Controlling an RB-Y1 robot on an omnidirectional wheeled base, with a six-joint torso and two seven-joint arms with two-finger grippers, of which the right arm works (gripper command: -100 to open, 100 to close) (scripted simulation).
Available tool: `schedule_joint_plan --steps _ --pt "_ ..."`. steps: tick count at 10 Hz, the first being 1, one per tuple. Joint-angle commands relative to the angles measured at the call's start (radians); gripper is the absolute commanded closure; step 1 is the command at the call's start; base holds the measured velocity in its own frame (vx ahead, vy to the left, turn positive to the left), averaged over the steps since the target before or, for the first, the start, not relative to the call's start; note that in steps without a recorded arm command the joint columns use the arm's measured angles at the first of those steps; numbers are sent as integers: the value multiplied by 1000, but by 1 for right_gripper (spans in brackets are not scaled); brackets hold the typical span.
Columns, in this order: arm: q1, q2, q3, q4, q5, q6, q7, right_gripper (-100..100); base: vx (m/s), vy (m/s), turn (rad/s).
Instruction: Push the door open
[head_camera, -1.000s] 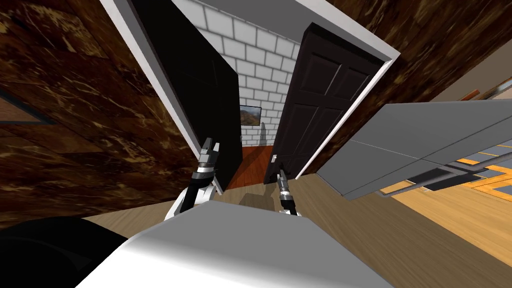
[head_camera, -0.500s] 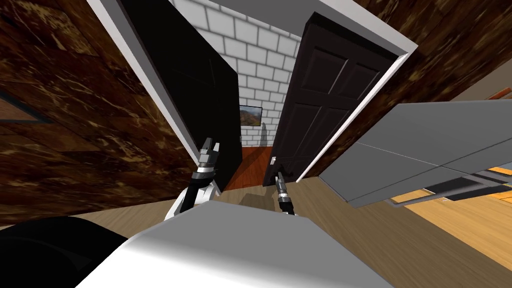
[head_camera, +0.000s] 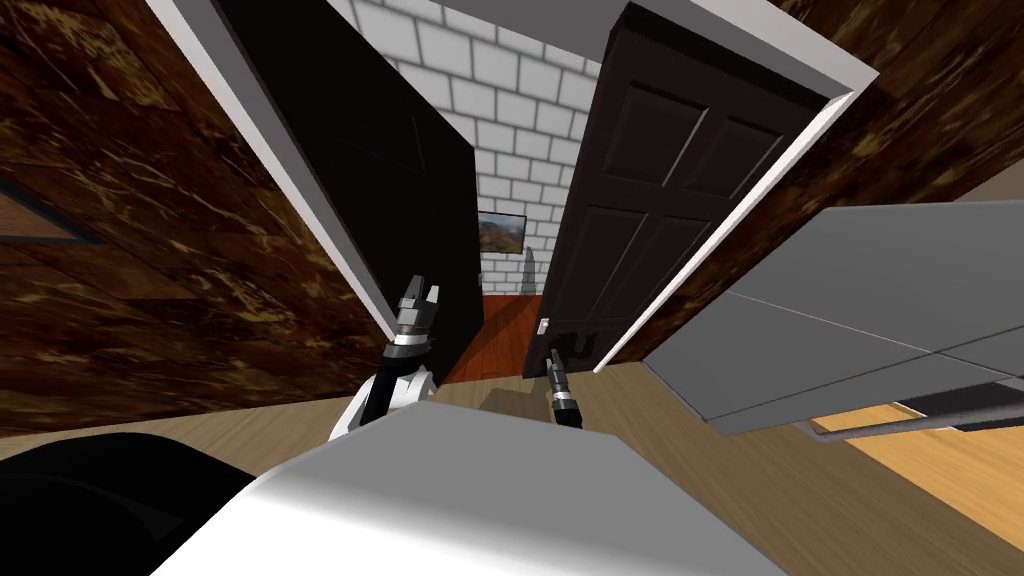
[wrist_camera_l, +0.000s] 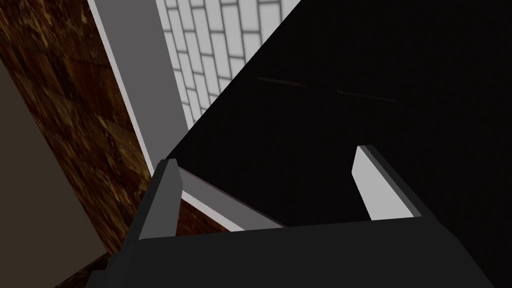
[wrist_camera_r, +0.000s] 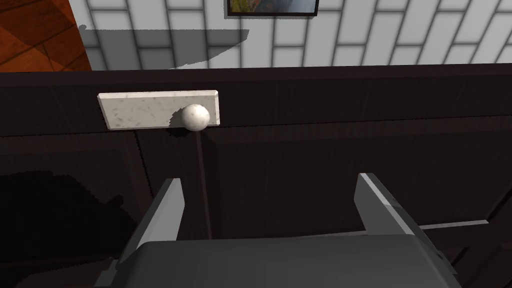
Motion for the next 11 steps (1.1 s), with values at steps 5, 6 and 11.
schedule_joint_plan --steps 5,6,11 --pt "-26 11 34 130 1 -36 -1 -100 134 -137 83" --pt "-28 12 36 139 1 -38 -1 -100 99 -121 40" --pt "-43 16 41 184 -1 -49 1 -100 85 -75 34"
